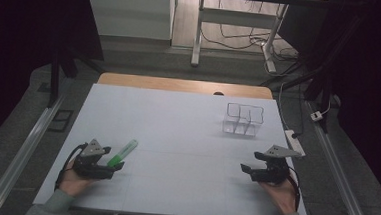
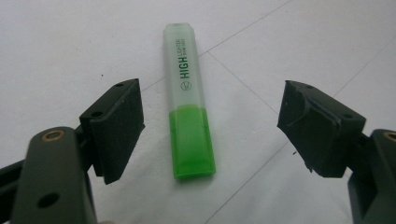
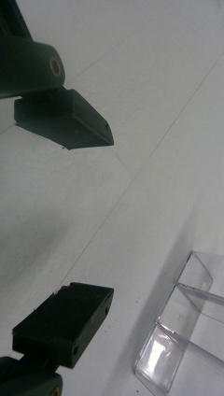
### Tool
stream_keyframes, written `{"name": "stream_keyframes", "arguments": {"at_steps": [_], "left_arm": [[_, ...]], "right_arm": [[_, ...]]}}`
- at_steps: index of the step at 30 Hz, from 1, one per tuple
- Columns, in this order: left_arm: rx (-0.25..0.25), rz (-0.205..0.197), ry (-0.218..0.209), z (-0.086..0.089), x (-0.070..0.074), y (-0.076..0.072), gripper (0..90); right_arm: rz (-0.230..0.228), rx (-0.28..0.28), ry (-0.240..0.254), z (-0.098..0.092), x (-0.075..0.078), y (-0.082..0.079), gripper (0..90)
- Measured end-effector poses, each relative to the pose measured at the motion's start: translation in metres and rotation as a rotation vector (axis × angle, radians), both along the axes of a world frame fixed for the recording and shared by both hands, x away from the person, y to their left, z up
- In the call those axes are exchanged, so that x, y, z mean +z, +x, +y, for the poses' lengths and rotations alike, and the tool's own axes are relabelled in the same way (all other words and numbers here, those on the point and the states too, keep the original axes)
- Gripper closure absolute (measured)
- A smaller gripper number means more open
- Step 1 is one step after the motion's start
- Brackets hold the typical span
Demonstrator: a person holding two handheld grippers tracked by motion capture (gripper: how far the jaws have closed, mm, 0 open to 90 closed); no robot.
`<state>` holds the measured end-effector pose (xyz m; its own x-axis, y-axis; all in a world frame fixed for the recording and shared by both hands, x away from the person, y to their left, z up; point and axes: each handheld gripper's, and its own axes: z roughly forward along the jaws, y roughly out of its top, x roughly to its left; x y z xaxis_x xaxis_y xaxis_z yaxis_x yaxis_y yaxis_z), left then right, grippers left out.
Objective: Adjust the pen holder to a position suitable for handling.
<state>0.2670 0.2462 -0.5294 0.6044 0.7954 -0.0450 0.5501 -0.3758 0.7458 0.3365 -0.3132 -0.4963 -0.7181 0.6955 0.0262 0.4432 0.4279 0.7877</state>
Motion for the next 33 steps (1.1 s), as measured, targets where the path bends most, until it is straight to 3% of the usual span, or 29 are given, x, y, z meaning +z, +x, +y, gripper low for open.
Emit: {"name": "stream_keyframes", "arguments": {"at_steps": [13, 33], "left_arm": [[-0.002, 0.002, 0.001, -0.001, 0.000, 0.000, 22.1], [-0.007, 0.006, 0.001, -0.001, -0.001, 0.001, 22.1]], "right_arm": [[-0.010, -0.031, 0.005, 0.001, 0.009, 0.008, 23.9], [-0.017, -0.146, 0.010, -0.005, 0.021, 0.034, 28.8]]}}
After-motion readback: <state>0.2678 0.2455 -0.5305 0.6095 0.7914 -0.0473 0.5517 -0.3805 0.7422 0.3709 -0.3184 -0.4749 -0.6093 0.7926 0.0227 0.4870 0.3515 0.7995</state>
